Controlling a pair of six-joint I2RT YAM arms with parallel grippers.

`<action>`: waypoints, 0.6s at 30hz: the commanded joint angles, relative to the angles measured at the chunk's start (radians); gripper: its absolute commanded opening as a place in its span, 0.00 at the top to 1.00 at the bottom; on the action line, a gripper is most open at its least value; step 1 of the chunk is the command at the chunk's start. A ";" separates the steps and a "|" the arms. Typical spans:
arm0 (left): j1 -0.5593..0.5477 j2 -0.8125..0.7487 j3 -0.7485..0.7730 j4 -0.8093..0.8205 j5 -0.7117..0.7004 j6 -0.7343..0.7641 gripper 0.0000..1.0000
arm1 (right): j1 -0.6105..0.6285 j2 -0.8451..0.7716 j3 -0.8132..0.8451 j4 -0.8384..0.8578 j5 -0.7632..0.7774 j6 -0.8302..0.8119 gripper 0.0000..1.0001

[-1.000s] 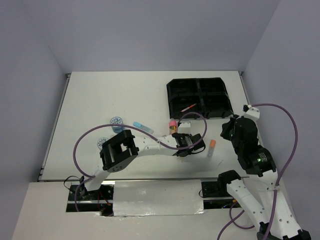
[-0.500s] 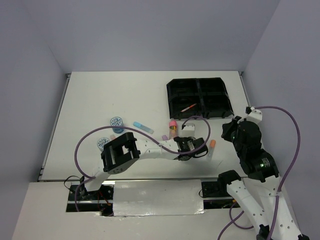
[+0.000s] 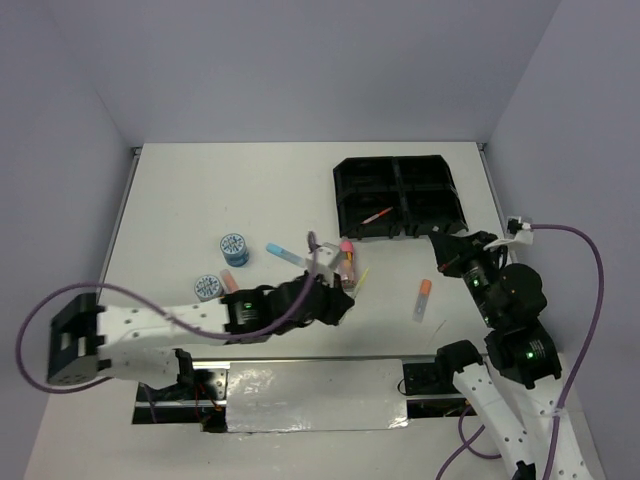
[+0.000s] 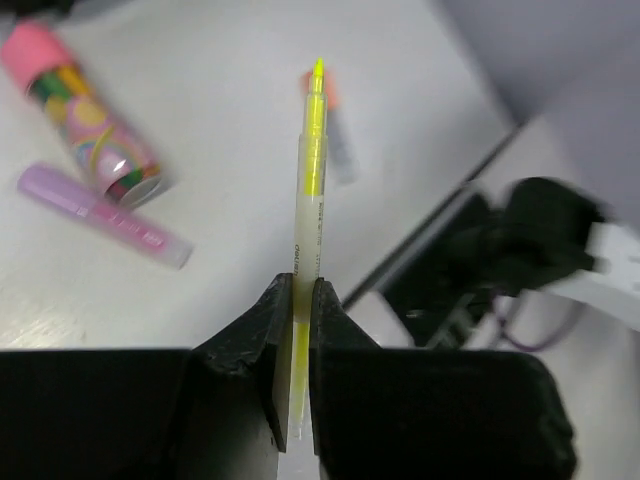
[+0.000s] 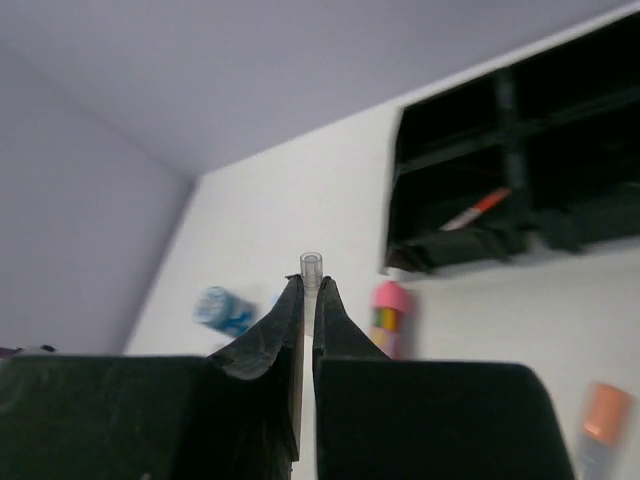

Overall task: Sort the stationery into containers
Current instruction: Pick up the pen from the center of the board, then close the pen cap on the pen.

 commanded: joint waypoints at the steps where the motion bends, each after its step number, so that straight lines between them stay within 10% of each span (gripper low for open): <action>1: 0.003 -0.215 -0.167 0.313 0.119 0.159 1.00 | -0.001 0.003 -0.096 0.321 -0.251 0.122 1.00; 6: 0.007 -0.455 -0.374 0.468 0.130 0.144 1.00 | 0.005 0.012 -0.285 0.723 -0.377 0.372 1.00; 18: 0.007 -0.504 -0.404 0.609 0.102 0.112 1.00 | 0.145 0.039 -0.338 0.857 -0.251 0.430 1.00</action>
